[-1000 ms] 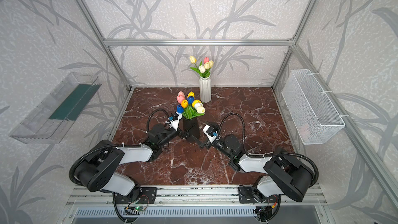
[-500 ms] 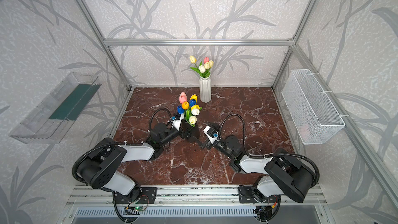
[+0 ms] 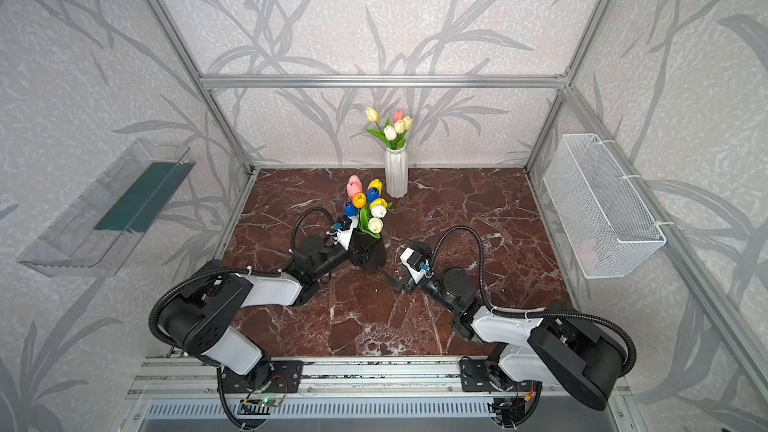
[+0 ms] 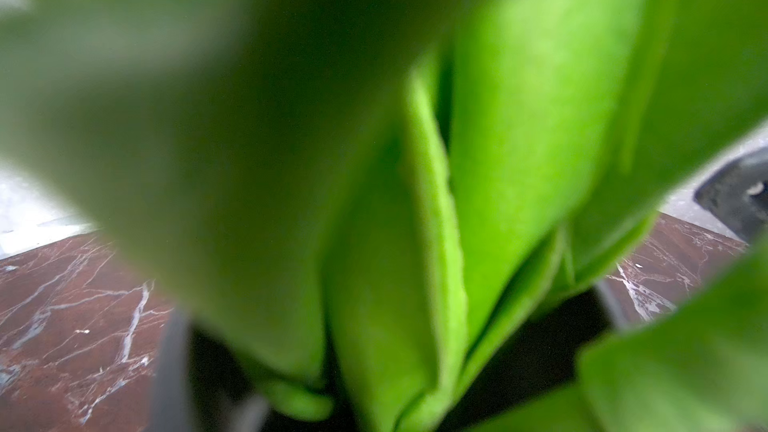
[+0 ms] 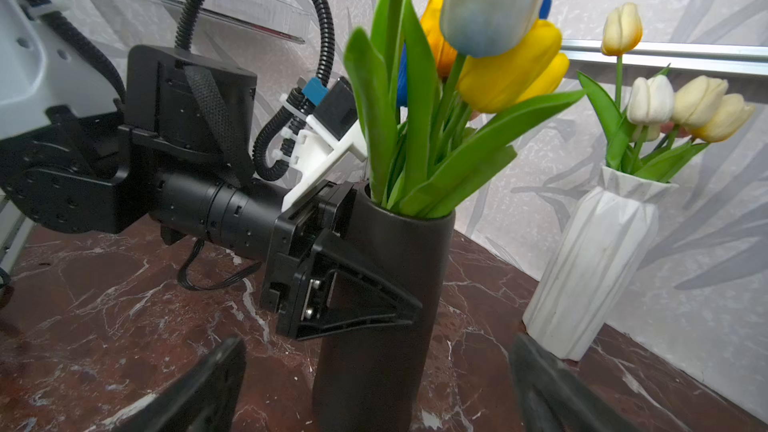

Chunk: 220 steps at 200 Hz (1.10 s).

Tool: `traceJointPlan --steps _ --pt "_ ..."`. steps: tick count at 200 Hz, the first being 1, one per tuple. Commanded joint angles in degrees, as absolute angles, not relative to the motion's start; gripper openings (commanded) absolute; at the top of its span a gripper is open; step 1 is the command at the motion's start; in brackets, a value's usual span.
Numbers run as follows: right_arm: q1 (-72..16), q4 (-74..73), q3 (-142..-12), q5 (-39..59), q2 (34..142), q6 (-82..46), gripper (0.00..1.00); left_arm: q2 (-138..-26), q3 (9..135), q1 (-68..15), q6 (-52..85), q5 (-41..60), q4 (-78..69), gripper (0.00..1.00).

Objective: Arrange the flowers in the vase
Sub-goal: 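Carry the black vase beside the white vase while the right gripper retreats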

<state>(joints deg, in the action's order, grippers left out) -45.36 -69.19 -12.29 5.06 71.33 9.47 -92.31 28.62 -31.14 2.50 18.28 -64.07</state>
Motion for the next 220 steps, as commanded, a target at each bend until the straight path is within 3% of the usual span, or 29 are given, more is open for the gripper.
traceJointPlan --steps 1,65,121,196,204,220 --pt "-45.5 -72.9 -11.0 2.5 69.5 9.9 0.99 -93.9 32.8 -28.1 1.7 18.4 -69.8 0.08" --pt "-45.5 -76.3 -7.9 0.7 69.1 9.3 0.99 -109.9 55.8 -15.5 3.2 23.4 -71.1 0.08" --pt "-45.6 -74.7 -7.3 0.5 66.3 9.8 0.99 -130.3 84.0 -11.6 6.1 25.8 -63.9 0.07" --pt "-45.7 -72.7 -7.4 0.0 63.8 11.0 1.0 -136.4 94.5 -11.5 5.4 26.2 -58.4 0.06" --pt "-45.7 -72.5 -7.4 0.0 63.8 11.1 0.99 -136.6 95.3 -11.5 5.1 26.9 -57.5 0.09" --pt "-45.7 -72.4 -7.4 0.0 63.4 11.1 0.99 -136.8 96.1 -11.5 4.9 27.7 -57.0 0.28"
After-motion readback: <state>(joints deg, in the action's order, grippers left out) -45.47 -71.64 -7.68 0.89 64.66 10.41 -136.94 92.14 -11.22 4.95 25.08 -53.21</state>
